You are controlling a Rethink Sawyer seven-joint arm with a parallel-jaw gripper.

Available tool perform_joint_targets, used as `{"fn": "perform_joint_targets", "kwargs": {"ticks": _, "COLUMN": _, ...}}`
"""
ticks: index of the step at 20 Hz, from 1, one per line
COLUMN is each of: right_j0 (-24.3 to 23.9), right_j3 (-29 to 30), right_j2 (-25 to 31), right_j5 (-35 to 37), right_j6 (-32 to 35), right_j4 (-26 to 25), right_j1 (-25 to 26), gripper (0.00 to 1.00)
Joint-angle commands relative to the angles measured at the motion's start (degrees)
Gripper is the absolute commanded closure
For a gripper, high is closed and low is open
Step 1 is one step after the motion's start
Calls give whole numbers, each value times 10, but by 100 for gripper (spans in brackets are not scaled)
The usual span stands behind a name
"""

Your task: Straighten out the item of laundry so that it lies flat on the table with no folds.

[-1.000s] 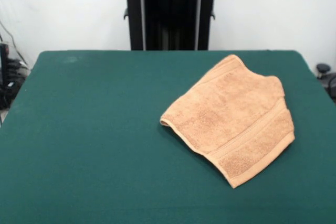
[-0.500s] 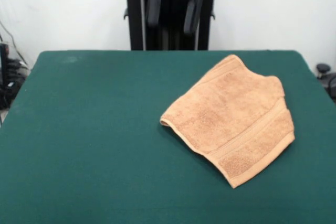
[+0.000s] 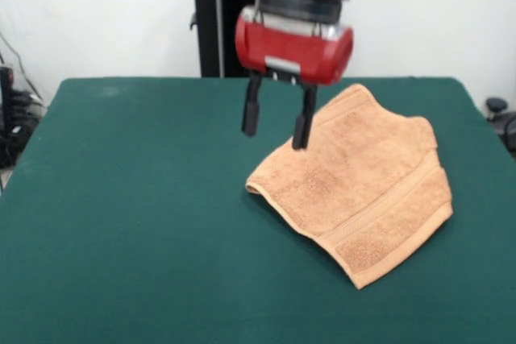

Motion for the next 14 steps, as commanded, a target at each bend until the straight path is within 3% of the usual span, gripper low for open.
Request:
{"fn": "perform_joint_targets", "kwargs": {"ticks": 1, "right_j0": 29, "right_j3": 74, "right_j2": 17, "right_j5": -33, "right_j6": 23, "right_j4": -23, "right_j1": 54, "gripper": 0}}
{"fn": "perform_joint_targets", "kwargs": {"ticks": 14, "right_j0": 44, "right_j3": 67, "right_j2": -1, "right_j5": -46, "right_j6": 31, "right_j4": -22, "right_j1": 68, "gripper": 0}}
